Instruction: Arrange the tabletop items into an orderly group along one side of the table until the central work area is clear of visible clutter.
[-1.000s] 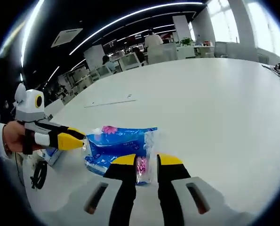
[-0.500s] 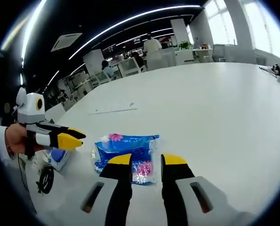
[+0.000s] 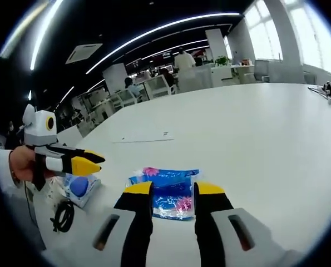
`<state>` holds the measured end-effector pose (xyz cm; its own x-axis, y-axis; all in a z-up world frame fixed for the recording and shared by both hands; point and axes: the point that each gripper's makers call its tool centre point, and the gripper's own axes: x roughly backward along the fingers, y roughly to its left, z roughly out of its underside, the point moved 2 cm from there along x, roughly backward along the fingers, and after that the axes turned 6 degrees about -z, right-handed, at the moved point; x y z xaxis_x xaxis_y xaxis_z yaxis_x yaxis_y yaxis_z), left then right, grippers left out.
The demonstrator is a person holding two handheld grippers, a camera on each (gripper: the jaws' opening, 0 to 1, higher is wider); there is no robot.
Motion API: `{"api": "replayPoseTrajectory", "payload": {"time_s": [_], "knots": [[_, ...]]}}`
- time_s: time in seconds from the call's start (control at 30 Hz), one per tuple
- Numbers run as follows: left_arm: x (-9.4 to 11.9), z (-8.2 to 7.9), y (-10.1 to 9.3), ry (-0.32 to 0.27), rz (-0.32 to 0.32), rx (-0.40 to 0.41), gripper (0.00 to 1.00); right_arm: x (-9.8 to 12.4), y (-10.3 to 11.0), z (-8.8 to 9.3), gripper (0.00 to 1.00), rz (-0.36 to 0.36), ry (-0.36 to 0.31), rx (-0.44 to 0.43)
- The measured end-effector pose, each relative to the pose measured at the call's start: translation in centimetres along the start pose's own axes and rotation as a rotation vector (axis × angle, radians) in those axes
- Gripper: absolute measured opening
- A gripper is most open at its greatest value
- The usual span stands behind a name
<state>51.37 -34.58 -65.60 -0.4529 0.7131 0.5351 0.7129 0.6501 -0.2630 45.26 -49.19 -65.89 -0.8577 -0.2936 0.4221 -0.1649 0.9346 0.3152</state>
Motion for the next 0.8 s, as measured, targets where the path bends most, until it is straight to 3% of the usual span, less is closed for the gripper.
{"api": "replayPoseTrajectory", "payload": {"time_s": [0.8], "knots": [[6.6, -3.2, -0.4, -0.104, 0.006, -0.007, 0.44, 3.3, 4.5, -4.1, 0.37, -0.04, -0.075, 0.055]]}}
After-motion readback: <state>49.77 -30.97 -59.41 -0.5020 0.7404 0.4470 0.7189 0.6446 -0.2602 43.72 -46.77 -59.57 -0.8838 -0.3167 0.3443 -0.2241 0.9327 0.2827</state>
